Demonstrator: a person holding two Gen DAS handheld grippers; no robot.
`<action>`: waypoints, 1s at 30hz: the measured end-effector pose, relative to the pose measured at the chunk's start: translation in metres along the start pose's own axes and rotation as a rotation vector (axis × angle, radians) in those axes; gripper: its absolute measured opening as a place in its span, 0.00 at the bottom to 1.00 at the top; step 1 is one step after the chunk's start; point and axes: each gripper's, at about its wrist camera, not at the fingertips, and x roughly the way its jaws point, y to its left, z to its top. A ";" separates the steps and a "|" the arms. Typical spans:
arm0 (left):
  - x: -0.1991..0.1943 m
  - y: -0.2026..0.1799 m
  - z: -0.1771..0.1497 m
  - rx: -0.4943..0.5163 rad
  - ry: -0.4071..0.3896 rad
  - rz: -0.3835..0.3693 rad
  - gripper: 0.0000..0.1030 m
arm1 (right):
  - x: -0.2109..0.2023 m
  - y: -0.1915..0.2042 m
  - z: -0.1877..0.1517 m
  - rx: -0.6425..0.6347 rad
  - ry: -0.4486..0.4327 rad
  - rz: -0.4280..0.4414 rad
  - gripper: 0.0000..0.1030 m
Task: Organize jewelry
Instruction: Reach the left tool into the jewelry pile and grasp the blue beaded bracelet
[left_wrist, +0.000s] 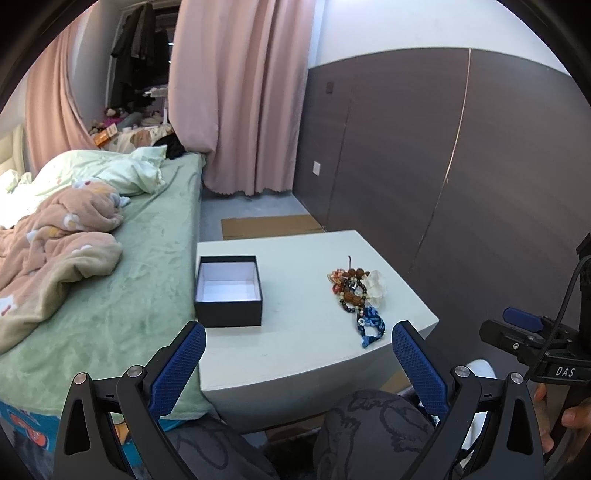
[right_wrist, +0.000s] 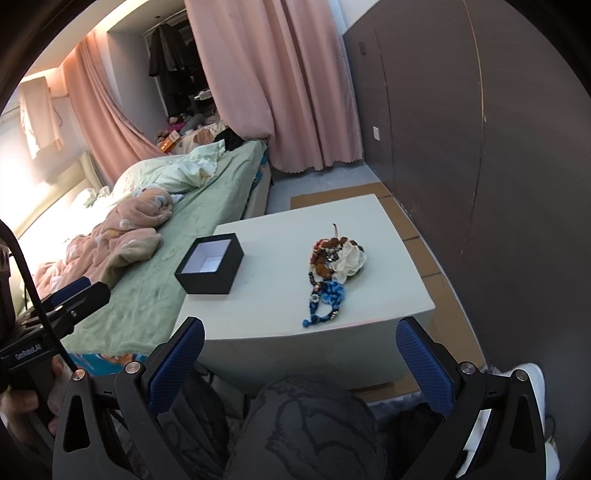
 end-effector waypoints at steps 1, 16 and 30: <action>0.006 -0.002 0.000 0.004 0.009 -0.003 0.98 | 0.003 -0.006 0.000 0.010 0.006 -0.003 1.00; 0.100 -0.043 0.001 0.060 0.169 -0.096 0.90 | 0.037 -0.067 -0.004 0.145 0.096 0.062 1.00; 0.182 -0.063 -0.001 0.022 0.334 -0.166 0.64 | 0.072 -0.114 -0.010 0.244 0.151 0.094 0.97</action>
